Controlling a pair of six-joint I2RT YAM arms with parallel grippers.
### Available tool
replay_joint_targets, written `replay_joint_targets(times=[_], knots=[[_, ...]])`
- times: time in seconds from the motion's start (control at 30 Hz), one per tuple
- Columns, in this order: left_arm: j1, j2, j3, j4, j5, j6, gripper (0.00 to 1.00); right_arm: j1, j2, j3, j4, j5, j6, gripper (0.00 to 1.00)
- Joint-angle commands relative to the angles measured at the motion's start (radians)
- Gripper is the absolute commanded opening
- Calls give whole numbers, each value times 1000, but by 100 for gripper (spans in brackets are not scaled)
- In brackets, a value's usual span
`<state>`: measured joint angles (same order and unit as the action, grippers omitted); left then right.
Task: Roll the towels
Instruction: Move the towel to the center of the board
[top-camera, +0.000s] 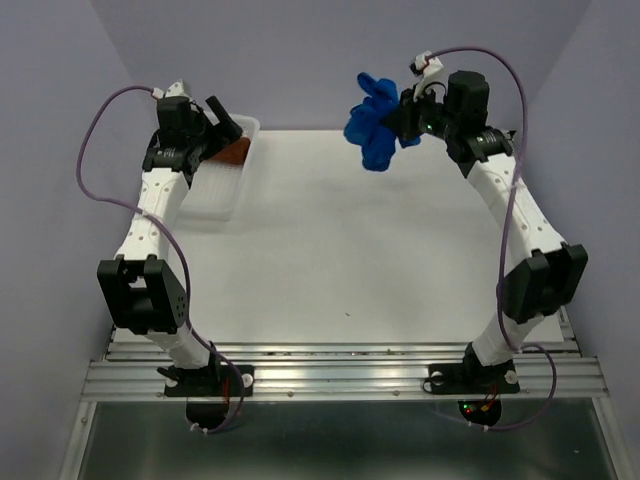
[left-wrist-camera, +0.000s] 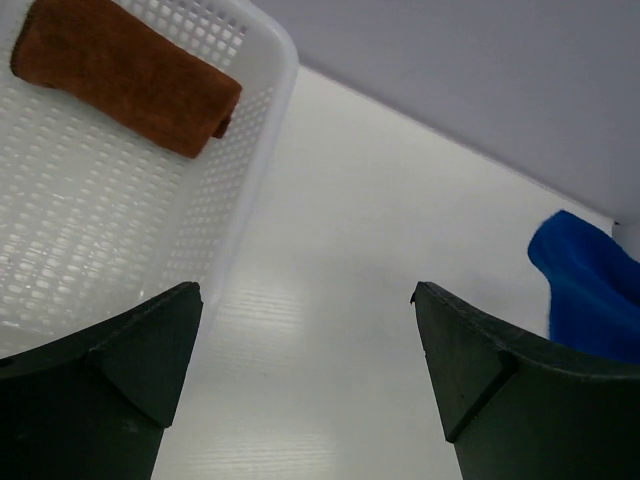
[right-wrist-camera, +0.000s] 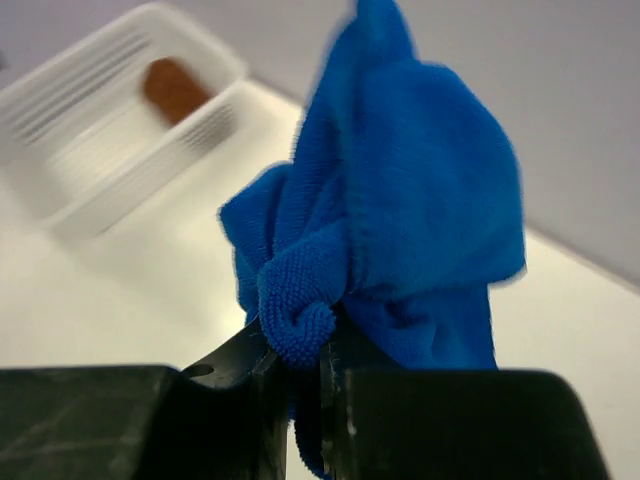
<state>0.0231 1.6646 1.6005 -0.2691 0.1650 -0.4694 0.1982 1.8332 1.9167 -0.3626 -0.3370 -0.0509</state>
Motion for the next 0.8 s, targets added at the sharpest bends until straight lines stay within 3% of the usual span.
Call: replay_joint_targets(times=[0.0, 0.03, 0.07, 0.13, 0.17, 0.2, 0.23, 0.33, 0.6, 0.77], knots=[[-66, -94, -59, 33, 10, -24, 99, 4, -144, -272, 20, -223, -52, 14], [-92, -110, -83, 33, 7, -28, 99, 4, -222, -409, 34, -153, -32, 24], [-104, -114, -96, 33, 8, -34, 99, 4, -256, -476, 33, -96, -20, 24], [-130, -126, -120, 30, 18, -35, 99, 4, -349, -598, 30, 81, 41, 77], [-155, -128, -144, 22, 15, -35, 99, 4, -374, -698, 21, 286, 118, 94], [-167, -129, -155, 13, 8, -35, 99, 4, -396, -737, 5, 387, 150, 100], [-179, -132, -166, 2, -1, -37, 99, 4, -416, -767, -33, 518, 181, 100], [-235, -132, -197, -42, -30, -41, 99, 4, -474, -818, -116, 608, 255, 100], [-425, -189, -416, -101, -25, -89, 99, 4, -609, -871, -111, 421, 286, 100], [-654, -186, -545, -84, 121, -109, 99, 4, -551, -835, -101, 420, 307, 100]])
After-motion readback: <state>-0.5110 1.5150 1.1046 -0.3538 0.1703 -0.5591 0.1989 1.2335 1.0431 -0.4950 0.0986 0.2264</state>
